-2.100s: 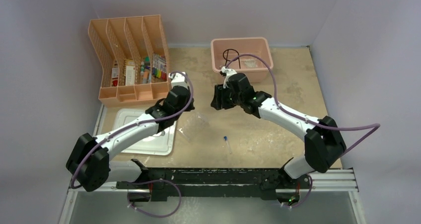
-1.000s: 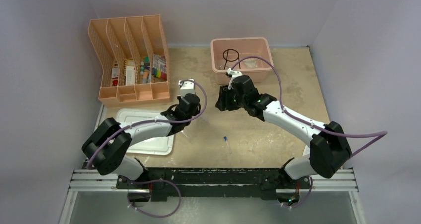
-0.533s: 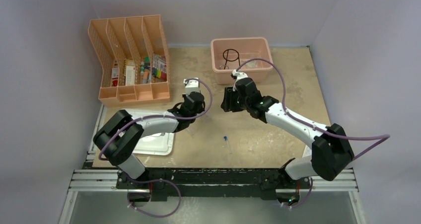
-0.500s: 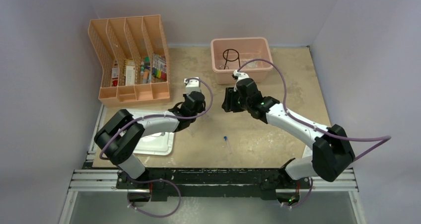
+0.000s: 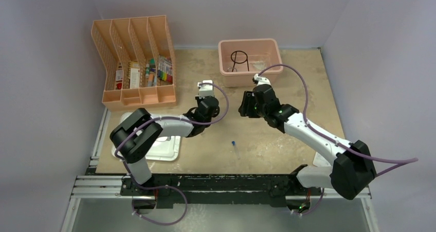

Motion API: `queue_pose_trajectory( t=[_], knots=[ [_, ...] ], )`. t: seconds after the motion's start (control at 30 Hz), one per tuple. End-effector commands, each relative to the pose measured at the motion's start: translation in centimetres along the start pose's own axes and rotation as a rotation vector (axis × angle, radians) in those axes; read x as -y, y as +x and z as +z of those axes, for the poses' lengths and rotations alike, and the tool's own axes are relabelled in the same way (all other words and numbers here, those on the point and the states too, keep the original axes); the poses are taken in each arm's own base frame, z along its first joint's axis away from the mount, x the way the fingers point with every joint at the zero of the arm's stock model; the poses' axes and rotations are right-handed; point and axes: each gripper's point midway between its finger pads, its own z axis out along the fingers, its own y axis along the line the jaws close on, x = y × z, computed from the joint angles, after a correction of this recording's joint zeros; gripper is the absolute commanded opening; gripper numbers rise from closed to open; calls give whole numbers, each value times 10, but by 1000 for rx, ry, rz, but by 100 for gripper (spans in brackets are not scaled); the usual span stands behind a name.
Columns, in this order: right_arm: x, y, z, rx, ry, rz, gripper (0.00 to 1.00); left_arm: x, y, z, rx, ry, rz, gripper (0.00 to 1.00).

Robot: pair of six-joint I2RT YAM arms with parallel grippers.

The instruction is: Organize the chemistry lab equipment

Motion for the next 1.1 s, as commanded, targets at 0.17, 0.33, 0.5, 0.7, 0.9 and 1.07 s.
queue_pose_trajectory(
  t=[0.17,0.33,0.5,0.7,0.9,1.07],
  knots=[
    [2,-14,-10,37,14,-3,51,8,-38,9,142,-42,12,5],
    [-6,-11,-13,5,-32,-27,51,12,-42,5,130,-55,99,5],
    [-6,-4,-10,-29,-42,-60,51,7,-46,0,123,-79,93,6],
    [-5,0,-1,-21,-63,-102,51,-6,-27,-1,162,-119,41,5],
    [-2,6,7,-17,-63,-104,51,-6,-15,6,195,-112,1,6],
    [0,8,9,-25,-57,-93,51,-3,-14,10,209,-109,-52,6]
  ],
)
